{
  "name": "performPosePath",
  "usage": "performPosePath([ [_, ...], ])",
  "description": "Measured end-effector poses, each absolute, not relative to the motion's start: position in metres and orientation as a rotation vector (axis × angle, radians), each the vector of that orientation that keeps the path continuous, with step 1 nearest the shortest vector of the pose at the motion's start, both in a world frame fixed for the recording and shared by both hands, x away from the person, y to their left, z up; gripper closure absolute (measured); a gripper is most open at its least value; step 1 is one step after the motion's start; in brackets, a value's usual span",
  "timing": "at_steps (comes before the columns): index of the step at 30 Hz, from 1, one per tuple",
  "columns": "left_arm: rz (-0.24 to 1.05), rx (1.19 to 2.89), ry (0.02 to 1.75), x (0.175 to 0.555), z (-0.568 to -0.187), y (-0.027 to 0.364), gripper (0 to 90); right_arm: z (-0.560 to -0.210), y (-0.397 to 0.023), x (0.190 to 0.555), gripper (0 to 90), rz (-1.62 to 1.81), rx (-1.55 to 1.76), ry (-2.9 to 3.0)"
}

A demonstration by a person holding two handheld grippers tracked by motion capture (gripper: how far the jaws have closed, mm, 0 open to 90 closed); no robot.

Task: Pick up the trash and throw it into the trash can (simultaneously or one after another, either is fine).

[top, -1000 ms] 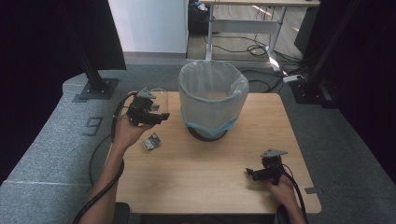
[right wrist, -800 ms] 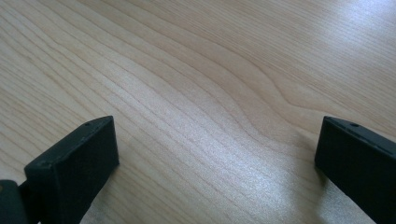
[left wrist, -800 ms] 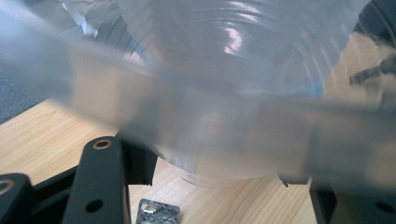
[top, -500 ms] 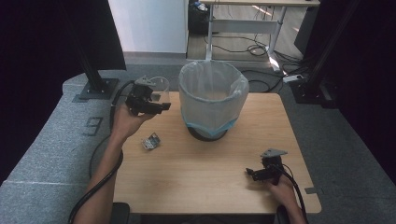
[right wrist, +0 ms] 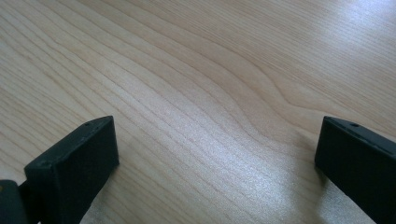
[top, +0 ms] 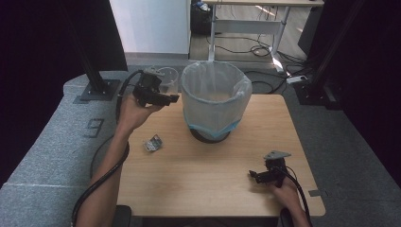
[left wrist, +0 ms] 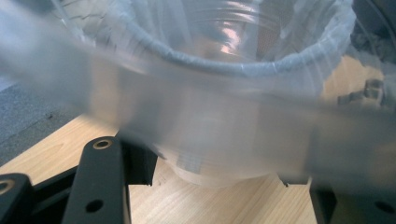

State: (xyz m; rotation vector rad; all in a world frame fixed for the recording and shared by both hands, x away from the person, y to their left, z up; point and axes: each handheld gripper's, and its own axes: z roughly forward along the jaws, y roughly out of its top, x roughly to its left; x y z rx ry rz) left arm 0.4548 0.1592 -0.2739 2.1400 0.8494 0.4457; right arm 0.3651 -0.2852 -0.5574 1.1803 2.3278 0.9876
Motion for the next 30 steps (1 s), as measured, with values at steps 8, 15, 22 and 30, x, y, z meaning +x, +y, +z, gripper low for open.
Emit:
performPosePath([
  [8, 0.44, 2.142, 0.834, 0.463, -0.265, 0.145, 41.8, -0.557, -0.285, 0.365, 0.0, 0.988, 1.18, 2.328],
  [15, 0.444, 2.145, 0.808, 0.471, -0.256, 0.128, 41.8, -0.557, -0.285, 0.365, 0.0, 0.987, 1.182, 2.329],
  [22, 0.447, 2.153, 0.792, 0.476, -0.253, 0.114, 41.9, -0.557, -0.285, 0.365, 0.0, 0.988, 1.18, 2.328],
  [30, 0.445, 2.157, 0.785, 0.485, -0.252, 0.097, 41.9, -0.557, -0.285, 0.365, 0.0, 0.988, 1.18, 2.328],
])
